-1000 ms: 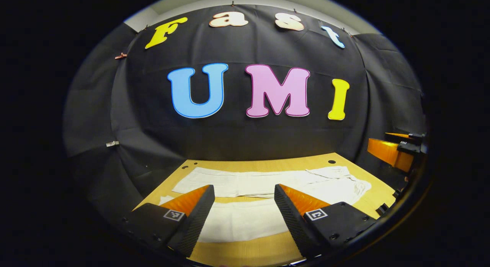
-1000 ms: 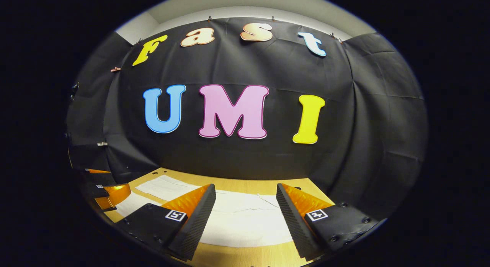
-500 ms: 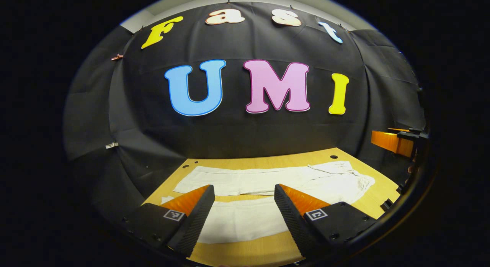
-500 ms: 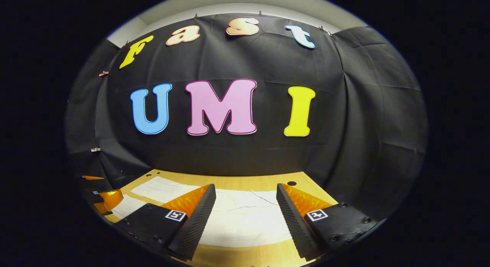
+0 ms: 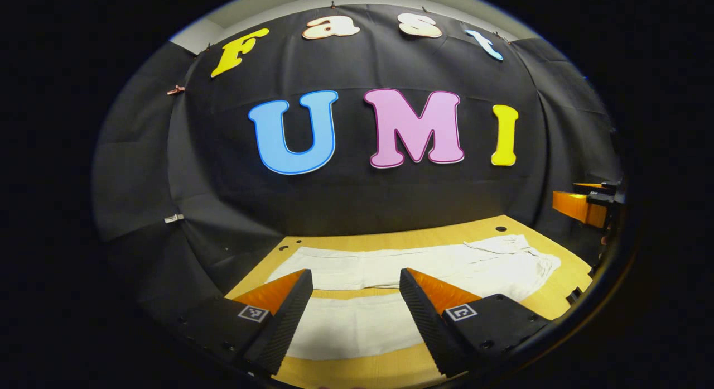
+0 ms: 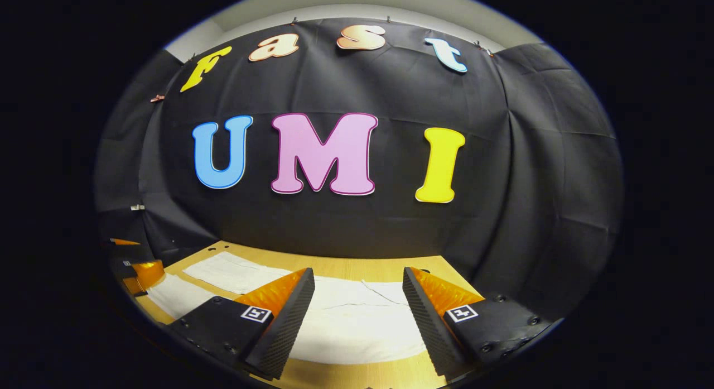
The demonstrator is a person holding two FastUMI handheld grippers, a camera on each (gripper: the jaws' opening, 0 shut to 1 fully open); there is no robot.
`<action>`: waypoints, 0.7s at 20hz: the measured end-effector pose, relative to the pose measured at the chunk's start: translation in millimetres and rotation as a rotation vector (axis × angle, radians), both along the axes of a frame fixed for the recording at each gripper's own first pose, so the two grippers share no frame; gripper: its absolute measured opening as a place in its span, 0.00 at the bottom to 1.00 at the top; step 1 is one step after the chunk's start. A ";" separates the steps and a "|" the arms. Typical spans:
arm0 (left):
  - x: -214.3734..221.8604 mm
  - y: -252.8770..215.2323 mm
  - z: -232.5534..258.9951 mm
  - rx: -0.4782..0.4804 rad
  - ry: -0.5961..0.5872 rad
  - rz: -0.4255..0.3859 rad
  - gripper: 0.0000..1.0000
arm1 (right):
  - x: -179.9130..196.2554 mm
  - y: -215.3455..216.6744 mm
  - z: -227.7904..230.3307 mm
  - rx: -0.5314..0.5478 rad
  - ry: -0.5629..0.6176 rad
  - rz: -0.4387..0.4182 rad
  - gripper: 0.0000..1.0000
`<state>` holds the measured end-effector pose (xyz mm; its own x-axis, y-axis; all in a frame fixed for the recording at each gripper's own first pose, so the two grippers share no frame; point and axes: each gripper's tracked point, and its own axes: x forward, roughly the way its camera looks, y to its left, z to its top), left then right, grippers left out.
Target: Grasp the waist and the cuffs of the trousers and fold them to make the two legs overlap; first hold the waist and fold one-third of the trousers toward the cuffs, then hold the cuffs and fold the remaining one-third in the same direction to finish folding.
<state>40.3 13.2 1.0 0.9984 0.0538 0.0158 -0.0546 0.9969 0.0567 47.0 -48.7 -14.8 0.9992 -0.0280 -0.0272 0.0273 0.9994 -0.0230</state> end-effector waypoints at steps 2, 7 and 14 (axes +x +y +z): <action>3.2 2.5 -2.6 -0.007 0.004 0.015 0.98 | 7.2 -1.5 0.5 -0.023 0.002 0.020 0.98; 10.5 6.4 -15.7 -0.022 0.044 0.046 0.99 | 21.6 -18.9 -1.2 -0.132 -0.006 0.026 0.98; 18.6 16.3 -36.3 0.024 0.107 0.095 0.99 | 47.1 -54.5 -37.1 -0.404 0.039 0.152 0.97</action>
<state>58.9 29.5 -35.4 0.9849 0.1491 -0.0884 -0.1411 0.9858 0.0910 94.1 -103.2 -51.9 0.9913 0.1031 -0.0823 -0.1280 0.9025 -0.4113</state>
